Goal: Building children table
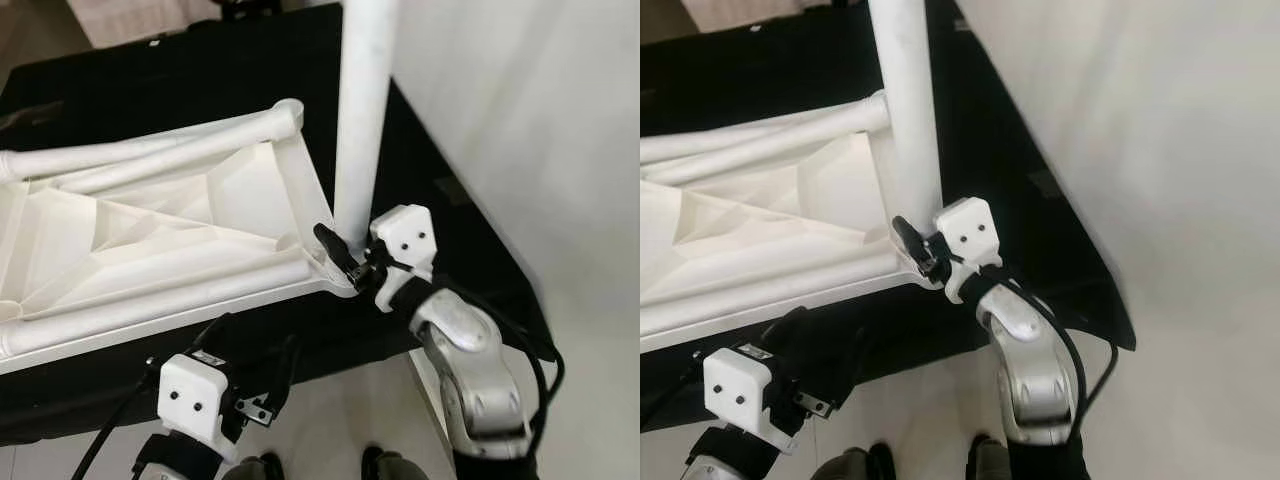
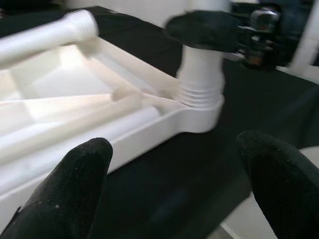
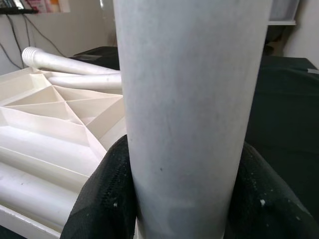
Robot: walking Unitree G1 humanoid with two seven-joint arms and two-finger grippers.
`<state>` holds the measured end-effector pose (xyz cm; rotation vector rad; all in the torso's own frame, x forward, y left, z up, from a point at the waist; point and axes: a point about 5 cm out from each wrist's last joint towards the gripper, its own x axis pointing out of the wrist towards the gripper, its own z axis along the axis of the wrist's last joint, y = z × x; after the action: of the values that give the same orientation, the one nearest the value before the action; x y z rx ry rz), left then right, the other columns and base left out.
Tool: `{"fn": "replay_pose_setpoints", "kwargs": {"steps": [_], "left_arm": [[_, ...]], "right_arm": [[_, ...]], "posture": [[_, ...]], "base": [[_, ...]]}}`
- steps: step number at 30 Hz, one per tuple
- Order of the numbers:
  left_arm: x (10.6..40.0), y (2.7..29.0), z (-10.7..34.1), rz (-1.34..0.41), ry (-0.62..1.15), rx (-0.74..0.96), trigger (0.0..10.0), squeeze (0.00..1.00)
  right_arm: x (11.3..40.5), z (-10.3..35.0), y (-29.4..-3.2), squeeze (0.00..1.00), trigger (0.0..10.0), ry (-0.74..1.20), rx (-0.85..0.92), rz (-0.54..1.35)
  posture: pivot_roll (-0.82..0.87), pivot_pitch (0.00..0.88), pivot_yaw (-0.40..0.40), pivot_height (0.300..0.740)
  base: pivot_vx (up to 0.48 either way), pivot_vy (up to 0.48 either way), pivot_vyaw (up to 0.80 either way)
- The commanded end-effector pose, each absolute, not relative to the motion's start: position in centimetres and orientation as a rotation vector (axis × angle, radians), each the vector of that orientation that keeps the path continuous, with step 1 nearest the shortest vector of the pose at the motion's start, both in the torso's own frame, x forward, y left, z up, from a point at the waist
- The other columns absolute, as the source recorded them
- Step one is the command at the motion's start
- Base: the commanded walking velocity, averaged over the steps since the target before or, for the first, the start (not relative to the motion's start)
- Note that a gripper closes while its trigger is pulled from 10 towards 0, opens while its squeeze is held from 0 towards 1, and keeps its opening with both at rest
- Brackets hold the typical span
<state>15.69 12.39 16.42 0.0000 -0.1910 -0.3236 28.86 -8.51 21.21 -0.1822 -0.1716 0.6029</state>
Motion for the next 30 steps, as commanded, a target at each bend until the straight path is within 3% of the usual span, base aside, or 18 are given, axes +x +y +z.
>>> {"fn": "replay_pose_setpoints", "kwargs": {"steps": [1,3,4,5,7,9,12,13,15,16,17,23,24,30], "left_arm": [[15.6,12.7,15.8,-0.323,-0.162,0.011,10.0,0.00],[15.6,12.7,15.8,-0.323,-0.162,0.011,10.0,0.00],[15.7,12.7,15.8,-0.323,-0.162,0.010,10.0,0.00],[15.7,12.7,15.8,-0.322,-0.163,0.009,10.0,0.00],[15.8,12.7,15.7,-0.321,-0.164,0.009,10.0,0.00],[15.9,12.6,15.7,-0.325,-0.166,0.005,10.0,0.00],[16.0,12.6,15.7,-0.330,-0.168,0.002,10.0,0.00],[16.1,12.4,15.7,-0.344,-0.167,-0.002,10.0,0.00],[16.1,12.4,15.7,-0.347,-0.167,-0.004,10.0,0.00],[16.1,12.3,15.7,-0.351,-0.167,-0.004,10.0,0.00],[16.1,12.3,15.7,-0.353,-0.168,-0.004,10.0,0.00],[15.9,12.1,15.7,-0.361,-0.167,-0.005,10.0,0.00],[15.9,12.1,15.6,-0.365,-0.165,-0.006,10.0,0.00],[15.8,12.0,15.6,-0.379,-0.162,-0.008,10.0,0.00]], "right_arm": [[29.2,17.5,-9.1,0.00,0.0,0.027,-0.205,0.601],[29.2,17.5,-9.1,0.00,0.0,0.027,-0.205,0.601],[29.5,17.6,-9.1,0.00,2.3,0.035,-0.202,0.600],[30.1,18.7,-8.5,0.97,10.0,0.001,-0.173,0.739],[30.2,19.6,-8.1,1.00,10.0,-0.021,-0.150,0.823],[29.9,20.2,-7.4,1.00,10.0,0.014,-0.220,1.089],[30.3,20.9,-7.7,1.00,10.0,-0.004,-0.231,1.128],[31.2,22.6,-8.3,1.00,10.0,-0.052,-0.293,1.310],[31.4,23.1,-8.6,1.00,10.0,-0.049,-0.310,1.381],[31.8,23.5,-8.7,0.21,10.0,-0.042,-0.310,1.426],[32.2,23.9,-8.8,0.00,10.0,-0.041,-0.280,1.459],[33.3,25.7,-8.5,0.00,10.0,-0.093,-0.243,1.558],[33.5,26.1,-8.5,0.00,0.0,-0.091,-0.217,1.595],[33.5,26.4,-8.6,0.00,0.0,-0.089,-0.208,1.676]], "posture": [[-0.04,0.285,0.031,0.740],[-0.04,0.285,0.031,0.740],[-0.04,0.286,0.032,0.740],[-0.04,0.283,0.033,0.740],[-0.04,0.281,0.034,0.740],[-0.04,0.279,0.033,0.740],[-0.03,0.277,0.029,0.740],[-0.02,0.278,0.026,0.740],[-0.02,0.278,0.025,0.740],[-0.02,0.276,0.024,0.740],[-0.02,0.278,0.024,0.740],[-0.01,0.277,0.027,0.740],[-0.01,0.277,0.029,0.740],[-0.01,0.276,0.029,0.740]], "base": [[0.000,0.000,0.00],[0.000,0.000,0.00],[0.000,0.000,0.00],[0.000,0.000,0.00],[0.000,0.000,0.00],[0.000,0.000,0.00],[0.000,0.000,0.00],[0.000,0.000,0.00],[0.000,0.000,0.00],[0.000,0.000,0.00],[0.000,0.000,0.00],[0.000,0.000,0.00],[0.000,0.000,0.00],[0.000,0.000,0.00]]}}
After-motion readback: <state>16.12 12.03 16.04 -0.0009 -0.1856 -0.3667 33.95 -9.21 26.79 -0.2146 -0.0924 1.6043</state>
